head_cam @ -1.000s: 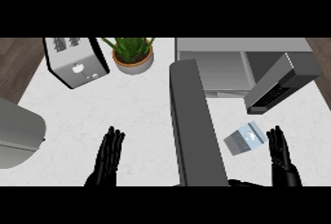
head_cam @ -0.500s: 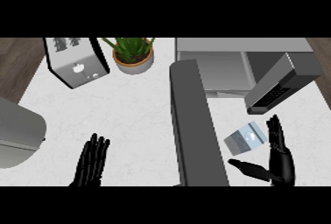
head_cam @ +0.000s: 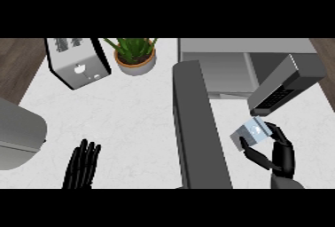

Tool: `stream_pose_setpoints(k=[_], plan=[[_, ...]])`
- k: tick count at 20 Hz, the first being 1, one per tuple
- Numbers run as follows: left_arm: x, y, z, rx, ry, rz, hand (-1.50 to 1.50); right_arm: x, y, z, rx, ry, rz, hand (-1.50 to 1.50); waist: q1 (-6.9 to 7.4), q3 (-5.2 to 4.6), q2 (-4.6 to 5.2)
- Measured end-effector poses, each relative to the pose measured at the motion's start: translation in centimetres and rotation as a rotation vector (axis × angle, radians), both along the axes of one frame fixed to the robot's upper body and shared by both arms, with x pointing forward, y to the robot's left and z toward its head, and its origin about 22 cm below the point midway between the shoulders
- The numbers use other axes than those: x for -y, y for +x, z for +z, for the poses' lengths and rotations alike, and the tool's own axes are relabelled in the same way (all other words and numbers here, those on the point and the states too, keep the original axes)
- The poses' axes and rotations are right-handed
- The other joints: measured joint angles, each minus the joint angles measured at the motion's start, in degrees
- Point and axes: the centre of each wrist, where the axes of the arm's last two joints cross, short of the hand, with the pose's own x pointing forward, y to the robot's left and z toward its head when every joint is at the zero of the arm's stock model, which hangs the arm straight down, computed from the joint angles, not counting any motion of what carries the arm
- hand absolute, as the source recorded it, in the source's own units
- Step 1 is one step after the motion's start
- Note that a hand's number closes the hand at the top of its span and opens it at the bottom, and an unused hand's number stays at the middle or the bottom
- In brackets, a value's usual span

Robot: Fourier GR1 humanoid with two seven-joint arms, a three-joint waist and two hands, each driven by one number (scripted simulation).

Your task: Pick up the milk, place it into the microwave and close the microwave

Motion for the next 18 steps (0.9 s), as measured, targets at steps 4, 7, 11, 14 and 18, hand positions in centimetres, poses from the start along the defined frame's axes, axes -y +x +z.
stream_pose_setpoints(k=[4, 7, 11, 14, 18], plan=[[-0.9, -0.3, 0.5, -0.003, -0.003, -0.002, -1.50, 0.3, 0.5, -1.0, -0.028, -0.038, 0.001, 1.50, 0.05, -0.14, -0.11], [-1.4, -0.3, 0.5, 0.007, -0.002, -0.009, -1.50, 1.2, 1.0, -1.6, -0.057, -0.060, 0.015, 1.50, 0.27, -0.17, -0.06], [-2.2, 0.2, 0.5, 0.011, -0.001, -0.007, -1.50, 1.6, 2.1, -1.9, -0.089, -0.104, 0.050, 1.50, 0.63, -0.16, 0.07], [-2.3, -0.3, 0.5, 0.010, -0.009, -0.009, -1.50, 1.5, 2.7, -1.8, -0.072, -0.096, 0.079, 1.50, 0.82, -0.15, 0.10], [-3.0, -0.9, 0.7, 0.006, -0.009, -0.008, -1.50, 0.3, 3.7, -1.7, -0.046, -0.050, 0.139, 1.50, 0.81, -0.18, 0.08]])
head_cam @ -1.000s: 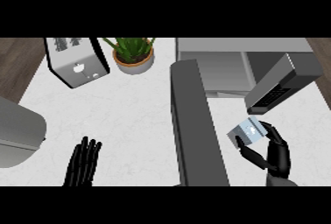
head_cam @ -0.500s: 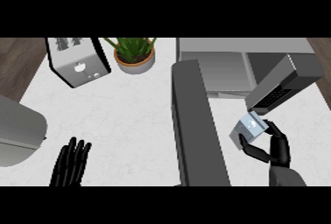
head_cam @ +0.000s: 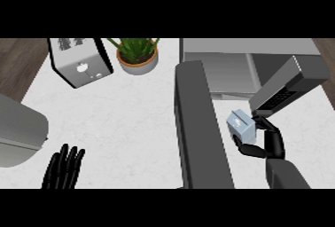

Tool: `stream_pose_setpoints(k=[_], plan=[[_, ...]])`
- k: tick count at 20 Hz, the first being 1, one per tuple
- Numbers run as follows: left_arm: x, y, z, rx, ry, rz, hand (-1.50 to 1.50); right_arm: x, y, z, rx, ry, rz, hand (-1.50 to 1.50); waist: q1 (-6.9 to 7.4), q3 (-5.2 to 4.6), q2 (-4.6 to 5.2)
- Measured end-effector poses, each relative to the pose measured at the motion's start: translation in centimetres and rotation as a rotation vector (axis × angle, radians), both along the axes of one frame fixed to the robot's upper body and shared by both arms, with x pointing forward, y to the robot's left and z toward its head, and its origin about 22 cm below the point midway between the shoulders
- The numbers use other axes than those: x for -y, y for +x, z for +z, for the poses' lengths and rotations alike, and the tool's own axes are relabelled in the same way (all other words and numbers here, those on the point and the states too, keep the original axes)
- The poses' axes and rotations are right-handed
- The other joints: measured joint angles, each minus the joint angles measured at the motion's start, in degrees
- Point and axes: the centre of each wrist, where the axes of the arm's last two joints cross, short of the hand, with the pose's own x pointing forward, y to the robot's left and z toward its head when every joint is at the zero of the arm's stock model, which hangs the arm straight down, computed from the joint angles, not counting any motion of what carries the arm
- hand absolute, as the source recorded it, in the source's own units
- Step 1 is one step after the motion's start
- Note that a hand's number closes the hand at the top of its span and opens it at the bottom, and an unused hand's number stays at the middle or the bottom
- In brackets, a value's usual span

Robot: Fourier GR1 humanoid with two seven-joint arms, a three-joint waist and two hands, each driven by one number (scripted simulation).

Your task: Pick up the milk, place it into the microwave and close the microwave

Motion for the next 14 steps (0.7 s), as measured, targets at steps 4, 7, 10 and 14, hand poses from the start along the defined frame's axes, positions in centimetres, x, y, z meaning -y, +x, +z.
stream_pose_setpoints(k=[4, 7, 10, 14], plan=[[-0.6, 0.2, -0.5, -0.008, -0.001, 0.008, -1.50, -1.9, 1.1, 0.3, 0.022, 0.044, 0.058, 1.50, -0.34, -0.06, -0.04], [-0.7, 0.3, -1.0, -0.015, -0.004, 0.012, -1.50, -2.7, 1.4, 0.4, 0.036, 0.068, 0.091, 1.50, -0.59, -0.02, -0.07], [-1.0, 0.0, -1.5, -0.020, -0.006, 0.014, -1.50, -4.0, 1.7, 0.7, 0.057, 0.090, 0.116, 1.50, -0.85, 0.00, -0.14], [-1.7, -0.1, -1.7, -0.025, -0.007, 0.027, -1.50, -6.1, 2.0, 1.3, 0.084, 0.093, 0.128, 1.50, -1.01, 0.19, -0.11]])
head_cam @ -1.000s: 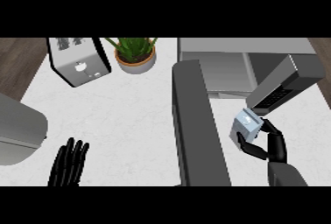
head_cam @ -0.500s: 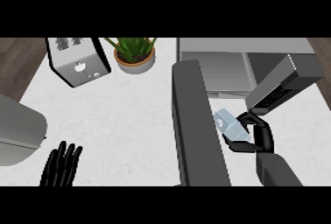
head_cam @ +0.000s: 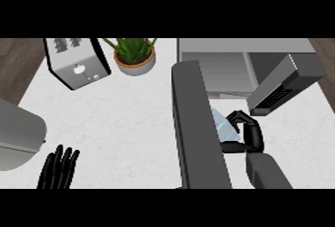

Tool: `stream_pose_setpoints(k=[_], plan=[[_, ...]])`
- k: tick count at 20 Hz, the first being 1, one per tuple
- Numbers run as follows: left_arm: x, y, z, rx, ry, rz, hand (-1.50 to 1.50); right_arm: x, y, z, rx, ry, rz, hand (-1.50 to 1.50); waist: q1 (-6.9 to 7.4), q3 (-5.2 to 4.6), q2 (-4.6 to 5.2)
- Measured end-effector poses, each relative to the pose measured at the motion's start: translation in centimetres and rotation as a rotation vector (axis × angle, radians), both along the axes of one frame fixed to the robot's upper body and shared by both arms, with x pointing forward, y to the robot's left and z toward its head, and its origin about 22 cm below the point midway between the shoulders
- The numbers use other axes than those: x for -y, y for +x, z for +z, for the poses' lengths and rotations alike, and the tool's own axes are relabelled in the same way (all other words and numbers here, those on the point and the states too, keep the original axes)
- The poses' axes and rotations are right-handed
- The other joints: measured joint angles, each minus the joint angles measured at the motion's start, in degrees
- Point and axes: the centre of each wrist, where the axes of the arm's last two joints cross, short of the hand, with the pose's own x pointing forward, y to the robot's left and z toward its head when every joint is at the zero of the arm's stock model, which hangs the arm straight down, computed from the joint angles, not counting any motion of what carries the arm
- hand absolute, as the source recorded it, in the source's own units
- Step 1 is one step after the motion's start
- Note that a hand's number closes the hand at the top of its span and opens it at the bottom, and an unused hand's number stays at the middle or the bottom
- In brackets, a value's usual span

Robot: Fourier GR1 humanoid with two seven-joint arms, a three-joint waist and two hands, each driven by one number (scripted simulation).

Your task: Pick up the milk, place it into the microwave and close the microwave

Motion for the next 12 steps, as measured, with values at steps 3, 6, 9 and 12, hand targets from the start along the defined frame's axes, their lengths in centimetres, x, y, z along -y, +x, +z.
stream_pose_setpoints(k=[3, 6, 9, 12], plan=[[-0.2, -0.5, 0.3, -0.001, 0.000, 0.005, -1.50, -0.8, 1.2, 1.5, 0.025, -0.031, -0.028, 1.50, -0.07, 0.06, 0.05], [-0.7, 0.0, -0.2, -0.003, 0.001, 0.010, -1.50, -1.4, 2.4, 2.9, 0.031, -0.056, -0.058, 1.50, -0.12, 0.08, 0.15], [-0.2, -0.2, -0.1, -0.003, -0.003, 0.009, -1.50, -1.9, 3.5, 4.1, 0.031, -0.073, -0.086, 1.50, 0.02, 0.10, 0.17], [-0.4, 0.2, -0.1, -0.005, -0.001, 0.000, -1.50, -1.8, 5.2, 5.4, 0.019, -0.101, -0.105, 1.50, 0.22, 0.13, 0.23]])
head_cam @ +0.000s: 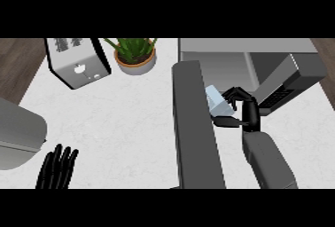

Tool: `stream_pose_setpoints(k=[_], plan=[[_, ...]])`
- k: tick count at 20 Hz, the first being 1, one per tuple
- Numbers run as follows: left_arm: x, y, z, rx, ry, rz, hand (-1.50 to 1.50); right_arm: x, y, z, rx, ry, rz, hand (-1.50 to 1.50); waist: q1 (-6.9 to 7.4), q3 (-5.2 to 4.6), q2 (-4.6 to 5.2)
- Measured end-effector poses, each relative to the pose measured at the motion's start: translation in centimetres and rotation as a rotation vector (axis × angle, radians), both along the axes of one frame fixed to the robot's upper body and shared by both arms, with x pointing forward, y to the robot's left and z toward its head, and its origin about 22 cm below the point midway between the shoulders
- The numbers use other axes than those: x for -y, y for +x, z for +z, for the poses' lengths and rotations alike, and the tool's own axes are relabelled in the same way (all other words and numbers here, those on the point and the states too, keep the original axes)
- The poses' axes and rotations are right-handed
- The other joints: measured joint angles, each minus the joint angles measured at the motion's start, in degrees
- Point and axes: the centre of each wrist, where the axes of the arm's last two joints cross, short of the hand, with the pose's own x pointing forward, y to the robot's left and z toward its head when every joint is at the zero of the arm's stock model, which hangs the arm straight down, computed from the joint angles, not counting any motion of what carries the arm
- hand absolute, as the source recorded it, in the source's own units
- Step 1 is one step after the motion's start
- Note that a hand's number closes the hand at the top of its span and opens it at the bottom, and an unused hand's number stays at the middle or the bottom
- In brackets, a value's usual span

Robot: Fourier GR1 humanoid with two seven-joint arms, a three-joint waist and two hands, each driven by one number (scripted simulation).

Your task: Pick up the milk, place it into the microwave and close the microwave

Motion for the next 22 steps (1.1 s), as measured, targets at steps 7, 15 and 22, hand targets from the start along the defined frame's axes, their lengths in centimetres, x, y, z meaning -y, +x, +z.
stream_pose_setpoints(k=[7, 15, 22], plan=[[-0.9, 0.5, -0.5, -0.005, -0.003, -0.007, -1.50, -0.5, 3.3, 2.1, -0.048, -0.126, -0.049, 1.50, 0.82, 0.04, 0.31], [-1.2, 1.6, -0.3, 0.005, -0.007, -0.039, -1.50, 0.8, 6.0, 4.5, -0.084, -0.274, -0.157, 1.50, 2.42, 0.11, 1.03], [-1.2, 2.3, -0.1, -0.001, 0.041, -0.051, -1.50, 1.8, 7.7, 6.9, -0.071, -0.394, -0.284, 1.50, 4.13, 0.18, 1.85]])
